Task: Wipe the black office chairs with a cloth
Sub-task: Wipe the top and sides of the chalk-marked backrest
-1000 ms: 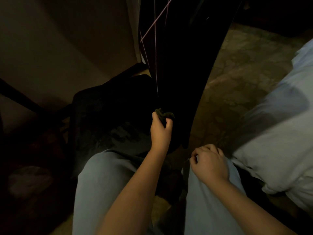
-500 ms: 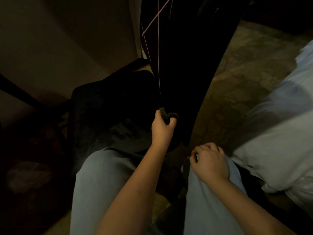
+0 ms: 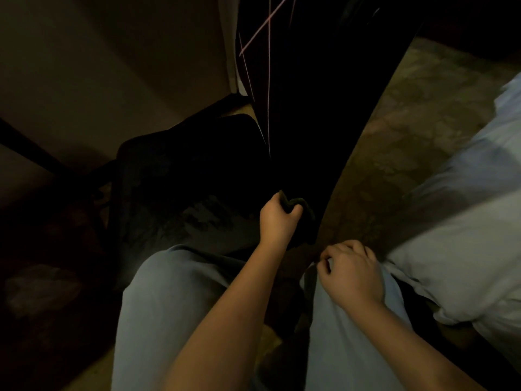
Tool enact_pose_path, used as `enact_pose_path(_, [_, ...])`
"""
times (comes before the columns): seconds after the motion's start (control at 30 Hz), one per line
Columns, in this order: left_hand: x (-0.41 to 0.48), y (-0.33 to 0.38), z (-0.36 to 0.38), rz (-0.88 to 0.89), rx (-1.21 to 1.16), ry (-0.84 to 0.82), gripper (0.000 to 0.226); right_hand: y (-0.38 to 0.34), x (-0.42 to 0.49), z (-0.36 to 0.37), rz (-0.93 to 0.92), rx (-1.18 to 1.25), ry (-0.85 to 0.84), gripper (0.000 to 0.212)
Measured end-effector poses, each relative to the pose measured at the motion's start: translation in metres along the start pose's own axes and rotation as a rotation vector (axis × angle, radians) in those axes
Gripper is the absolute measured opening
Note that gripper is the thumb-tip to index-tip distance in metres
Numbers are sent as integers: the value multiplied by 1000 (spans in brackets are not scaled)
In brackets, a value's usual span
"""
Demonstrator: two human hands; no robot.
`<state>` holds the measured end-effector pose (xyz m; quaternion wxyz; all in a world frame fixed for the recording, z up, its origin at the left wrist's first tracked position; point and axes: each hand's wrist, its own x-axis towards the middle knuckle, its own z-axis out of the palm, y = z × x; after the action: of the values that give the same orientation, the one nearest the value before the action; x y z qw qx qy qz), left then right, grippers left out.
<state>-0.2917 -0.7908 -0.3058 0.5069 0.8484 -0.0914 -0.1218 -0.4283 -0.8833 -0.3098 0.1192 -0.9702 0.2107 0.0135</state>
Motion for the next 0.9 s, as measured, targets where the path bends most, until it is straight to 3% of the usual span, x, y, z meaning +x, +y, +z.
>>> enact_pose_path(0.13, [1, -4, 11, -29, 14, -20, 15, 0, 1, 0, 3, -5, -6, 22])
enact_pose_path(0.33, [3, 0, 15, -71, -34, -32, 24, 1, 4, 1, 0, -16, 9, 20])
enact_pose_path(0.47, [-1, 5, 5, -72, 34, -26, 13, -2, 5, -4, -4, -18, -34, 23])
enact_pose_path(0.9, [-10, 79, -70, 331, 188, 292, 11, -7, -7, -15, -36, 2, -111, 31])
